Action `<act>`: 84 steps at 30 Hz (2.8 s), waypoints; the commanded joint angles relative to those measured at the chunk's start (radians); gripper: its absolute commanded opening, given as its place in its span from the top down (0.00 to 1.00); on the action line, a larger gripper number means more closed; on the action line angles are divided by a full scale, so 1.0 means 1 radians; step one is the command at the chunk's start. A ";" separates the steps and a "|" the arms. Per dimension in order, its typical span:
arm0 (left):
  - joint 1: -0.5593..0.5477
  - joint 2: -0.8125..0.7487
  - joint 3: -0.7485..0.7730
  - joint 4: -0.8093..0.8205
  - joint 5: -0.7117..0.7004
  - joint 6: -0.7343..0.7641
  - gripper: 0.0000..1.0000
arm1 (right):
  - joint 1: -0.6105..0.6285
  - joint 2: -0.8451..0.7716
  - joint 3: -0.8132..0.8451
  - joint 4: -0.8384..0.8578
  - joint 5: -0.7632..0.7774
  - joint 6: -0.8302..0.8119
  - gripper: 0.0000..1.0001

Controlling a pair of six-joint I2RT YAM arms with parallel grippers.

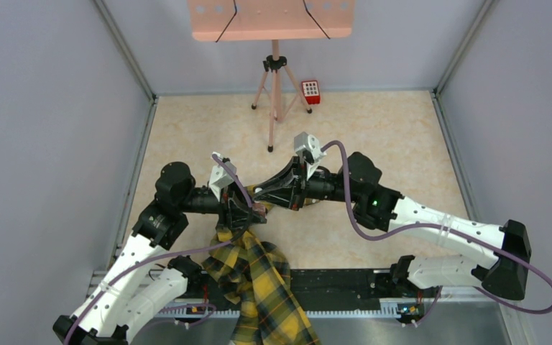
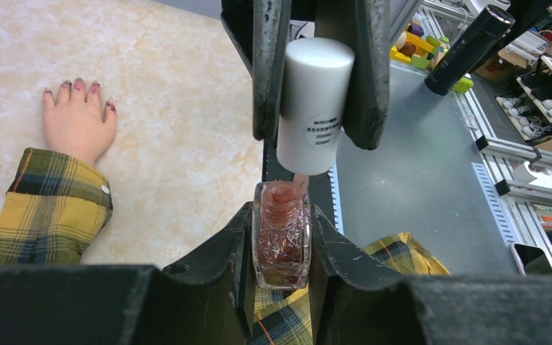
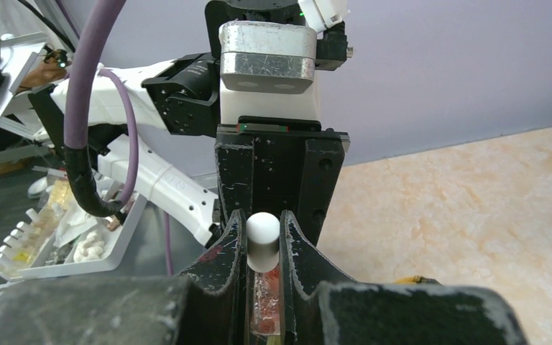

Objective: Paint the nails
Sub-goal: Unscrew the nail polish bottle.

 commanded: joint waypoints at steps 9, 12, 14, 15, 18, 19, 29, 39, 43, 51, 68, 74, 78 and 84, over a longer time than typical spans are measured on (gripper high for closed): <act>0.002 -0.020 0.011 0.040 0.003 0.014 1.00 | -0.013 0.010 0.035 0.082 -0.046 0.043 1.00; 0.001 -0.020 0.010 0.041 0.002 0.014 1.00 | -0.013 0.007 0.033 0.087 -0.049 0.047 1.00; 0.002 -0.020 0.010 0.041 0.000 0.016 1.00 | -0.015 0.003 0.032 0.096 -0.050 0.051 1.00; 0.001 -0.021 0.010 0.041 -0.001 0.015 1.00 | -0.015 0.001 0.030 0.100 -0.050 0.055 1.00; 0.001 -0.021 0.010 0.039 -0.004 0.017 1.00 | -0.019 -0.012 0.019 0.120 -0.048 0.066 1.00; 0.001 -0.020 0.010 0.038 -0.005 0.016 1.00 | -0.020 -0.017 0.015 0.128 -0.046 0.072 1.00; 0.002 -0.023 0.012 0.038 -0.005 0.018 1.00 | -0.039 -0.035 -0.009 0.130 0.021 0.075 1.00; 0.001 -0.024 0.012 0.038 -0.005 0.019 1.00 | -0.044 -0.026 -0.003 0.079 0.038 0.060 1.00; 0.001 -0.023 0.012 0.037 -0.005 0.020 1.00 | -0.044 -0.024 0.000 0.069 0.030 0.058 1.00; 0.001 -0.020 0.012 0.037 -0.007 0.020 1.00 | -0.046 -0.024 0.001 0.055 0.011 0.061 1.00; 0.001 -0.013 0.012 0.037 -0.006 0.021 1.00 | -0.046 -0.014 0.003 0.038 -0.017 0.062 1.00; 0.002 -0.014 0.012 0.038 -0.005 0.019 1.00 | -0.046 -0.007 0.002 0.038 -0.017 0.063 1.00; 0.001 -0.014 0.011 0.038 -0.005 0.020 1.00 | -0.047 -0.005 0.000 0.038 -0.012 0.063 1.00; 0.001 -0.015 0.011 0.037 -0.006 0.020 1.00 | -0.047 -0.001 0.000 0.034 -0.006 0.060 1.00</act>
